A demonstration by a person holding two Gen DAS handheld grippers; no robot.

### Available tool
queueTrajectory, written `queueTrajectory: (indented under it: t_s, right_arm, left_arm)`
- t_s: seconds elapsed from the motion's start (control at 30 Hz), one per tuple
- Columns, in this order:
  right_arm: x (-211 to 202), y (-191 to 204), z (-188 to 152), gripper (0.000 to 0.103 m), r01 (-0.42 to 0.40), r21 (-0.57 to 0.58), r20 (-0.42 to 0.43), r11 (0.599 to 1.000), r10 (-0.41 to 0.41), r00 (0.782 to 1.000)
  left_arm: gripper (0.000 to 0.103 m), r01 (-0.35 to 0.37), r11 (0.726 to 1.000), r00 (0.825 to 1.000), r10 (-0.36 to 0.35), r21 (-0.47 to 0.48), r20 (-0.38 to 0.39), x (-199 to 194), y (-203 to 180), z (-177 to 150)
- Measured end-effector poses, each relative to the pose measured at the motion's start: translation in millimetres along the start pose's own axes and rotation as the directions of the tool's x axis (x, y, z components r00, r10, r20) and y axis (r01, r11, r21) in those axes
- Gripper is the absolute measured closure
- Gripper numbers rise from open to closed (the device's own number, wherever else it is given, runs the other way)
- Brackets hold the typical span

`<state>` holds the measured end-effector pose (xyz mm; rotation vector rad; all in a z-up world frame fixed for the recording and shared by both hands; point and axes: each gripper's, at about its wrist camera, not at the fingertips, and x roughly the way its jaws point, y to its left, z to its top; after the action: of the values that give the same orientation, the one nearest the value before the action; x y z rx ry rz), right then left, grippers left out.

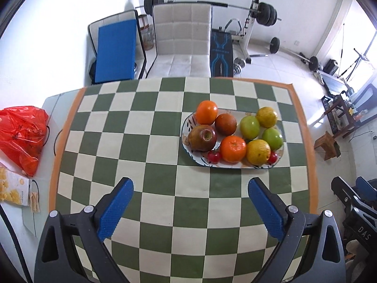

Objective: Organize fruits

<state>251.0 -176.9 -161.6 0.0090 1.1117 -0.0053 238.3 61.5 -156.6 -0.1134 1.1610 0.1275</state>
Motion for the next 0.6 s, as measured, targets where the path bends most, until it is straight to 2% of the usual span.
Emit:
queueTrajectory:
  t_s: [0.33, 0.6]
  right_arm:
    - [-110, 3, -39, 0.005, -0.039, -0.022, 0.105, 0.999, 0.041, 0.994]
    - [-194, 12, -63, 0.005, -0.076, -0.043, 0.18, 0.996, 0.082, 0.98]
  left_arm:
    - [0.003, 0.014, 0.999, 0.993, -0.019, 0.042, 0.114, -98, 0, -38]
    - [0.003, 0.027, 0.998, 0.988, -0.036, 0.059, 0.152, -148, -2, -64]
